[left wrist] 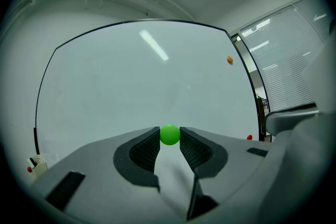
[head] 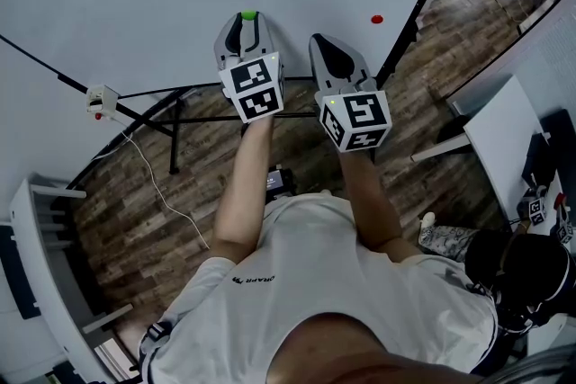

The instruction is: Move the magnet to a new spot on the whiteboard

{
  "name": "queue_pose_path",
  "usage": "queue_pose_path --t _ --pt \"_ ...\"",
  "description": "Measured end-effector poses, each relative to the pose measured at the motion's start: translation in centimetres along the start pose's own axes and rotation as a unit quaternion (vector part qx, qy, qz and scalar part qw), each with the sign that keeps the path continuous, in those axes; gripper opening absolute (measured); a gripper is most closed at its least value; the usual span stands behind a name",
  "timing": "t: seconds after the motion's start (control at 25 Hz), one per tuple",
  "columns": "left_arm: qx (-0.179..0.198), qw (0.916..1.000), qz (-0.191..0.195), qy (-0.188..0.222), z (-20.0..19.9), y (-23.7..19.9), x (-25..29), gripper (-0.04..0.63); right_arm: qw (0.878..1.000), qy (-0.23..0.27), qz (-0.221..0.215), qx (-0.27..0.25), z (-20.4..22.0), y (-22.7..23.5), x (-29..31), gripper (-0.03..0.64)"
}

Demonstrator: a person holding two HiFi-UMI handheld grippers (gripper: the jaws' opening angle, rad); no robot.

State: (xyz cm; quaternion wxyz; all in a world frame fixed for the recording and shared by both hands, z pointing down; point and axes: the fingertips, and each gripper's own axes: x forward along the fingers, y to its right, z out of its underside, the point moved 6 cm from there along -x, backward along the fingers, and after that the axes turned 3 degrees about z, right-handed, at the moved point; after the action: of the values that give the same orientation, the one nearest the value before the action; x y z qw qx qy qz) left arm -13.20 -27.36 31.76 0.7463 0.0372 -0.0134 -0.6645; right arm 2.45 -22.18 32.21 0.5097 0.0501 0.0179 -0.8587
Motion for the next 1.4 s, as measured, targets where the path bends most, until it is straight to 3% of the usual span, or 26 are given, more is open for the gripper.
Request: queue_pose_path --t 1.4 --pt "-0.008 0.9994 0.020 0.025 -0.6 1.7 -4.8 0.120 1.000 -0.001 0.007 0.006 0.2 -0.2 0.0 0.014"
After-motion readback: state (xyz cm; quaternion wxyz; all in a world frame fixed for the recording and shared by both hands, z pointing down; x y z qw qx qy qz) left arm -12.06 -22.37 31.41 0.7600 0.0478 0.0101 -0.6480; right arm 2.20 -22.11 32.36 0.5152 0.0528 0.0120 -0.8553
